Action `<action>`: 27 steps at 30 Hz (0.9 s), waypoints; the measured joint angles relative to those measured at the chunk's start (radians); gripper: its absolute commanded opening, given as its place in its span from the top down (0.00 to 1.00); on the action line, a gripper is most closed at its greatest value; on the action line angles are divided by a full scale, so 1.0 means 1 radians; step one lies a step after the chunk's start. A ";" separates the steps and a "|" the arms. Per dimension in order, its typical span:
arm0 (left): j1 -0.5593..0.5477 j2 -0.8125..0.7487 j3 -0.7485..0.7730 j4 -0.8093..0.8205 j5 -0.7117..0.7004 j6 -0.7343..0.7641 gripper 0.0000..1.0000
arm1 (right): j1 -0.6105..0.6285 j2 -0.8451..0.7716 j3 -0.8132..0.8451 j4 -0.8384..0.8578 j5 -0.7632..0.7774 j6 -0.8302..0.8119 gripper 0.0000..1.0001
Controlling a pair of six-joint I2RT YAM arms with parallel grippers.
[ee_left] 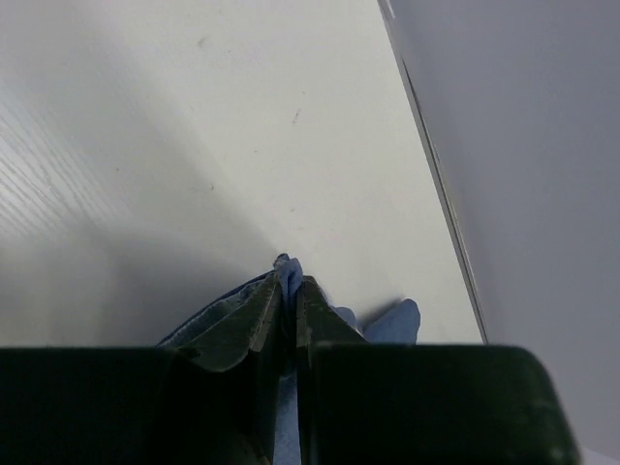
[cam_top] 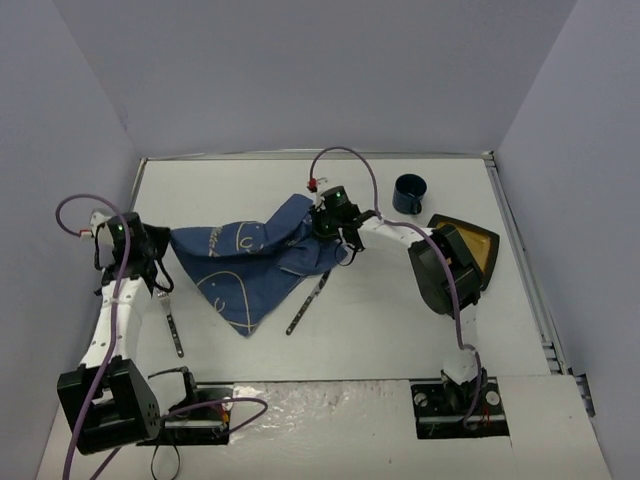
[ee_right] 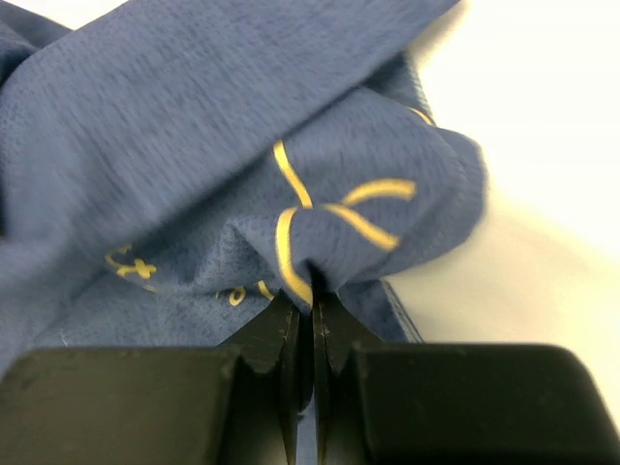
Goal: Set the dinner table for one person
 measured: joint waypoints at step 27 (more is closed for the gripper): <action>-0.011 0.010 0.184 -0.335 0.130 0.137 1.00 | -0.012 -0.480 -0.197 -0.224 0.110 -0.124 0.30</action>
